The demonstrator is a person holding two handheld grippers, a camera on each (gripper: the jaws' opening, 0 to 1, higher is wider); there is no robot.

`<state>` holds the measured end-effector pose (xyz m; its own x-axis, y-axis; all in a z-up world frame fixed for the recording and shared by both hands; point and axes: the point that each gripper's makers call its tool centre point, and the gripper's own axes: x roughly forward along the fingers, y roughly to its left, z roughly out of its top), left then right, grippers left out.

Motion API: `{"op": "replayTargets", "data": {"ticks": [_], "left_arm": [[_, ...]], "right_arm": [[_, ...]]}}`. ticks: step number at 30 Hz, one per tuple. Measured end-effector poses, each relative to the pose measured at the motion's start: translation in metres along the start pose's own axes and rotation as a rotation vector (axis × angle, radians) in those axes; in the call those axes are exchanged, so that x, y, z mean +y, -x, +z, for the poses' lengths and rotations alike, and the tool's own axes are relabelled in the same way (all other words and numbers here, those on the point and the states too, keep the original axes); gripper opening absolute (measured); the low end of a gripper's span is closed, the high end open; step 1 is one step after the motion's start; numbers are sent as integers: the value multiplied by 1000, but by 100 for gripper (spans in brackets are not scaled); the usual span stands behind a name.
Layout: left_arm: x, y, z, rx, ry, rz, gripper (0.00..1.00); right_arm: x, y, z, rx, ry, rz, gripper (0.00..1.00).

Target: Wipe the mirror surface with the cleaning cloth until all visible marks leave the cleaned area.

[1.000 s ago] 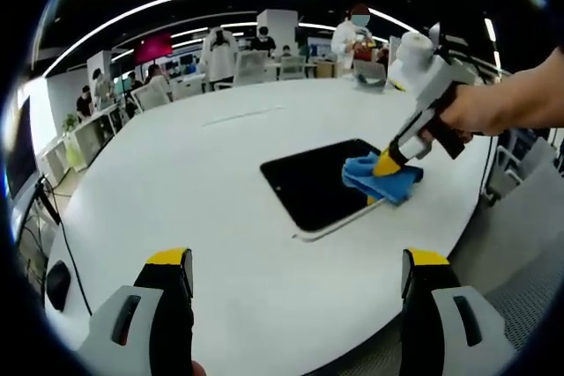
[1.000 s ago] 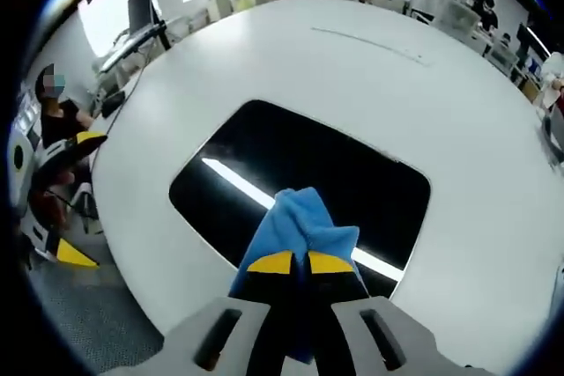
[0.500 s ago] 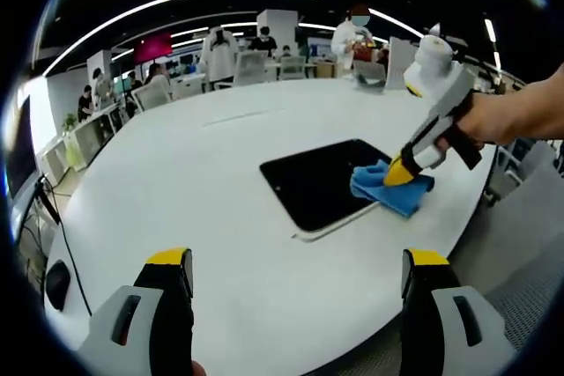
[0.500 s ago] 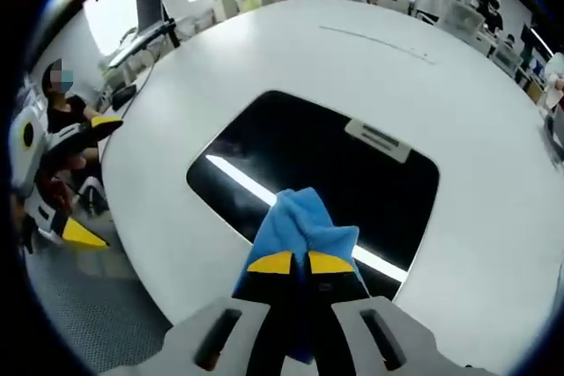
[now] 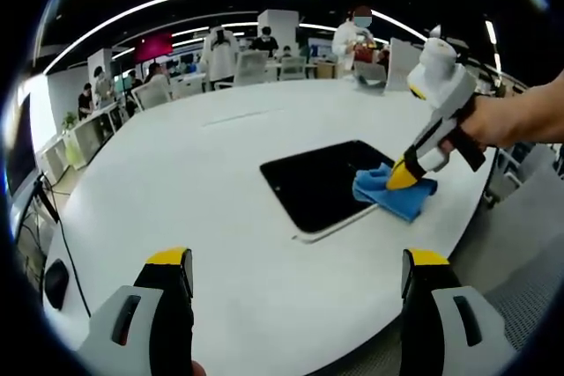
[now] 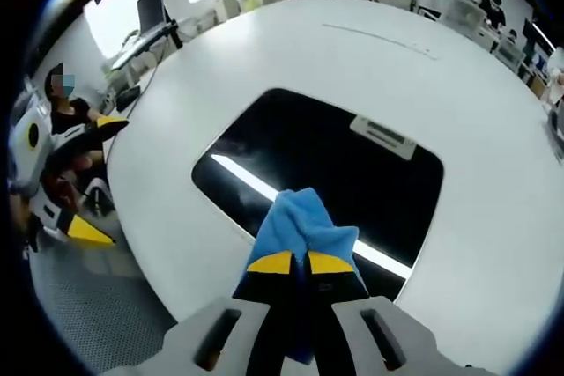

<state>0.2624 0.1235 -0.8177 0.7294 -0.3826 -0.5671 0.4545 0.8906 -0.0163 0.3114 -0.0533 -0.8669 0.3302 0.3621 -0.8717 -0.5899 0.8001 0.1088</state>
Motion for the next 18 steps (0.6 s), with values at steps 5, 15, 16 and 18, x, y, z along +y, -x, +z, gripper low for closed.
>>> {"op": "replayTargets", "data": {"ticks": [5,15,16,18], "left_arm": [[0,0,0,0,2,1,99],[2,0,1,-3,5,6,99],[2,0,1,-5,8,7,99],[2,0,1,-6,11,8,99]], "right_arm": [[-1,0,1,9,-24,22,0],[-2,1,1,19,-39,40,0],[-2,1,1,19,-42,43,0],[-4,1,1,21,-51,45,0]]}}
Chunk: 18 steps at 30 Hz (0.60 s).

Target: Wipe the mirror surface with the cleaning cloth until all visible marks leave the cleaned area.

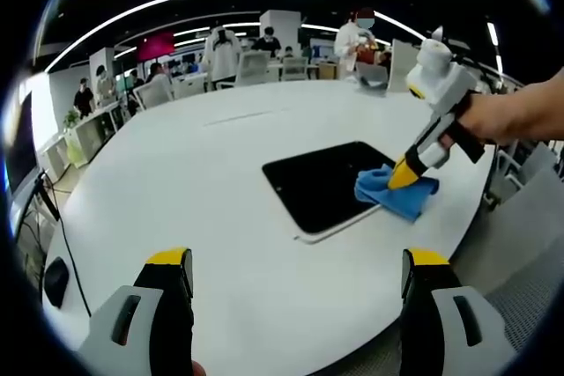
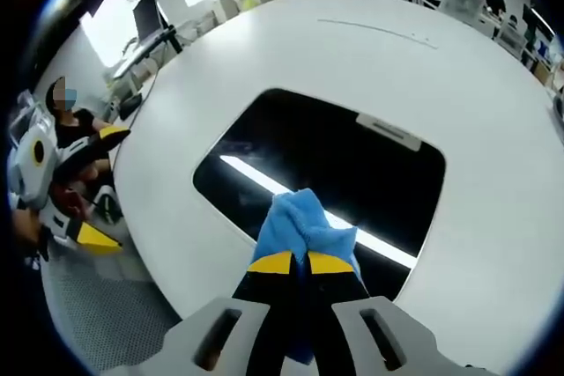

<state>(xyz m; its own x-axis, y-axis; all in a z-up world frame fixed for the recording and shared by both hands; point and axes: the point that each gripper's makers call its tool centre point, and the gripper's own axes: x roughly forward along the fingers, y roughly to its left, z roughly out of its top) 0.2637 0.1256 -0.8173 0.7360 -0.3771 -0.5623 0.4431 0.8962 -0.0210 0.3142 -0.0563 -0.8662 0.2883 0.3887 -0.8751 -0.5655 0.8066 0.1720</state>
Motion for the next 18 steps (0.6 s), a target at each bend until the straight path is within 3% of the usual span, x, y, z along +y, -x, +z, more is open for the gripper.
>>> {"op": "replayTargets", "data": {"ticks": [18], "left_arm": [[1,0,0,0,1,2,99]], "right_arm": [[-24,9,-8,16,-34,-23,0]]}}
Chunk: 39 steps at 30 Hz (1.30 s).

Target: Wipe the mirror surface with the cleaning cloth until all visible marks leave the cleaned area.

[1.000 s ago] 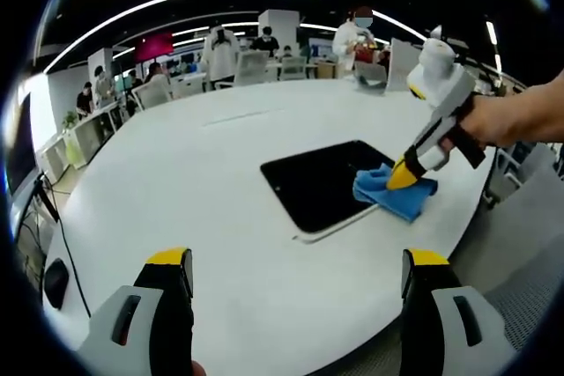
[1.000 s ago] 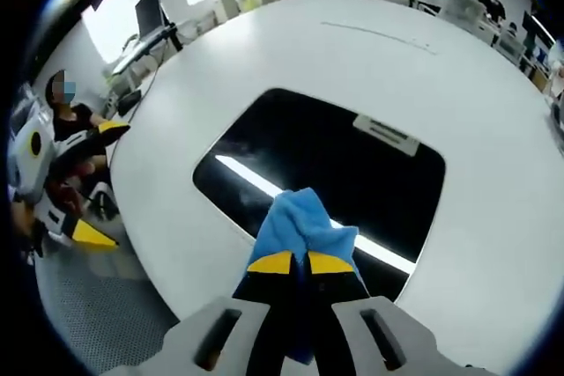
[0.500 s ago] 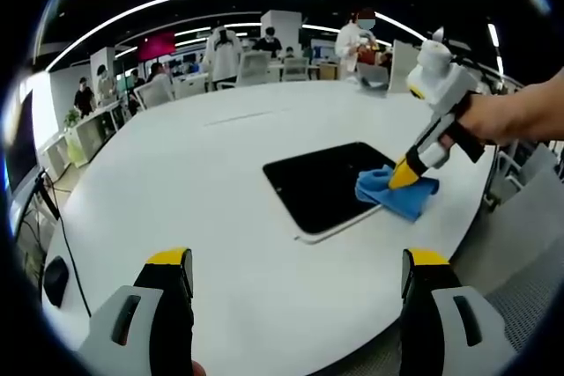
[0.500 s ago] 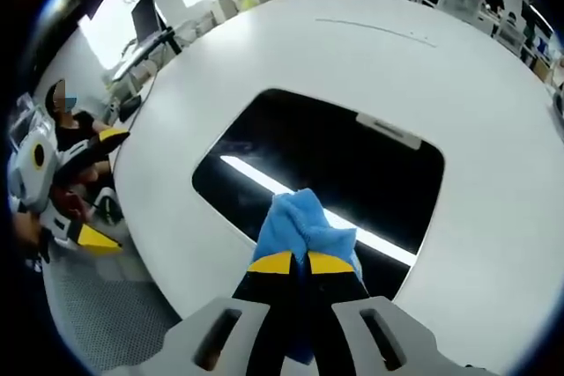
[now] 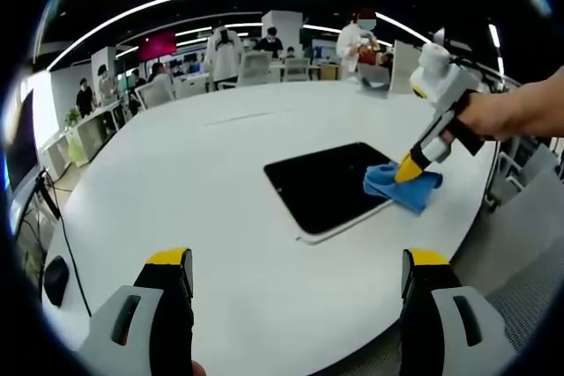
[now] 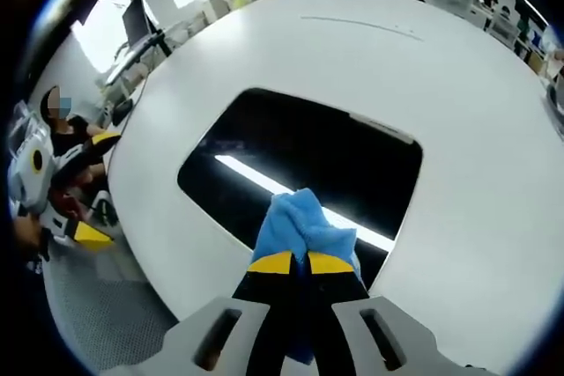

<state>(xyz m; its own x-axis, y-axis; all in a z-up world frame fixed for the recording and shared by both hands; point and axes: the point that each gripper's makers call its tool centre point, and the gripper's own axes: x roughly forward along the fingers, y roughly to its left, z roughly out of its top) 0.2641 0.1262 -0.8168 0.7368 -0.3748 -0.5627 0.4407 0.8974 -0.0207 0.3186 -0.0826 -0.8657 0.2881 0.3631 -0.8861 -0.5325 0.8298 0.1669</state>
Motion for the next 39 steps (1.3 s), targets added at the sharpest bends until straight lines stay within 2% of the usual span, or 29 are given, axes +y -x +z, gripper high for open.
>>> {"op": "replayTargets", "data": {"ticks": [10,16,24,32,39], "left_arm": [[0,0,0,3,-1,-2,99],[0,0,-1,6,0,-2,99],[0,0,-1,8,-1,-4,99],[-1,-1,-2,15,-6,-11,99],[-2,-1,-3,21,-8,-13,99]], "right_arm": [[-7,3,-3,0,-7,-3,0],[-12,5,-5,-5,-42,-10,0],[-27,10,-9,0,-58,-33,0],[-25,8,-7,23,-19,-40,0],[-29,5,3,39,5,-46,0]]}}
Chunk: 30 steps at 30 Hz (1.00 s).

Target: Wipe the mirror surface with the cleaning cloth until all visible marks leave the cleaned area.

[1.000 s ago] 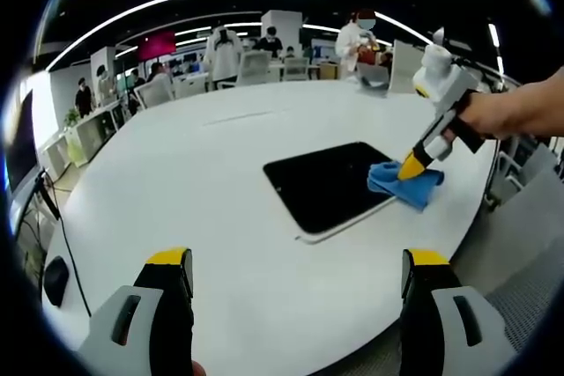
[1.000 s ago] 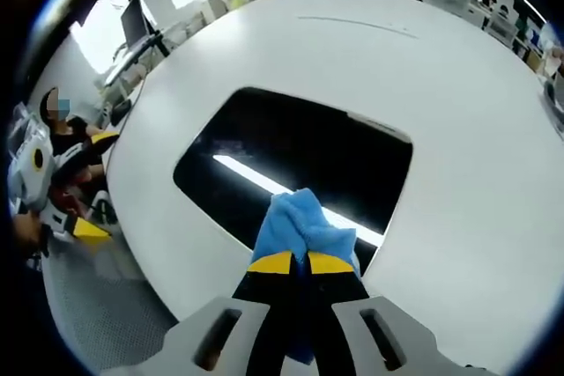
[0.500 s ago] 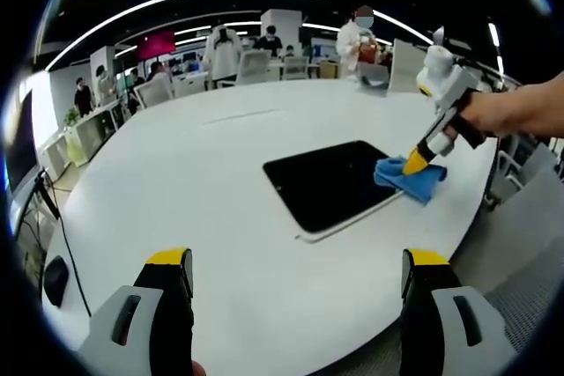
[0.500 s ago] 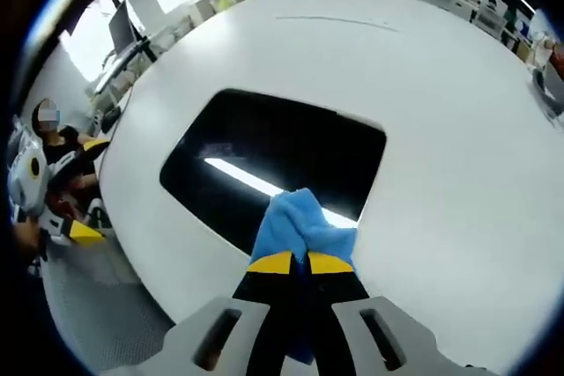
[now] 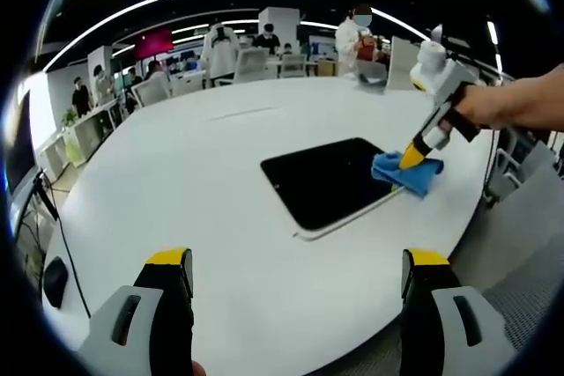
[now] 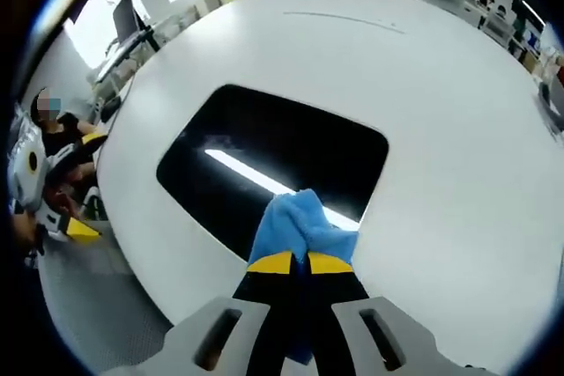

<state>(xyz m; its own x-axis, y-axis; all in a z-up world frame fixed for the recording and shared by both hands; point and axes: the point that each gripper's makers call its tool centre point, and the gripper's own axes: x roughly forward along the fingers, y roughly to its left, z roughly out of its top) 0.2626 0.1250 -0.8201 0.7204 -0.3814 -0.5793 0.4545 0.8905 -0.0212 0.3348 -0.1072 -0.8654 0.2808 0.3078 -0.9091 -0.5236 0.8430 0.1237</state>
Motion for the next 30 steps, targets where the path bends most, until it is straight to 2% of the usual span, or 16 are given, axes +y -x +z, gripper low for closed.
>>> {"op": "replayTargets", "data": {"ticks": [30], "left_arm": [[3,-1,1,-10,5,13,99]], "right_arm": [[-23,-15,40,0,10,-16,0]]}}
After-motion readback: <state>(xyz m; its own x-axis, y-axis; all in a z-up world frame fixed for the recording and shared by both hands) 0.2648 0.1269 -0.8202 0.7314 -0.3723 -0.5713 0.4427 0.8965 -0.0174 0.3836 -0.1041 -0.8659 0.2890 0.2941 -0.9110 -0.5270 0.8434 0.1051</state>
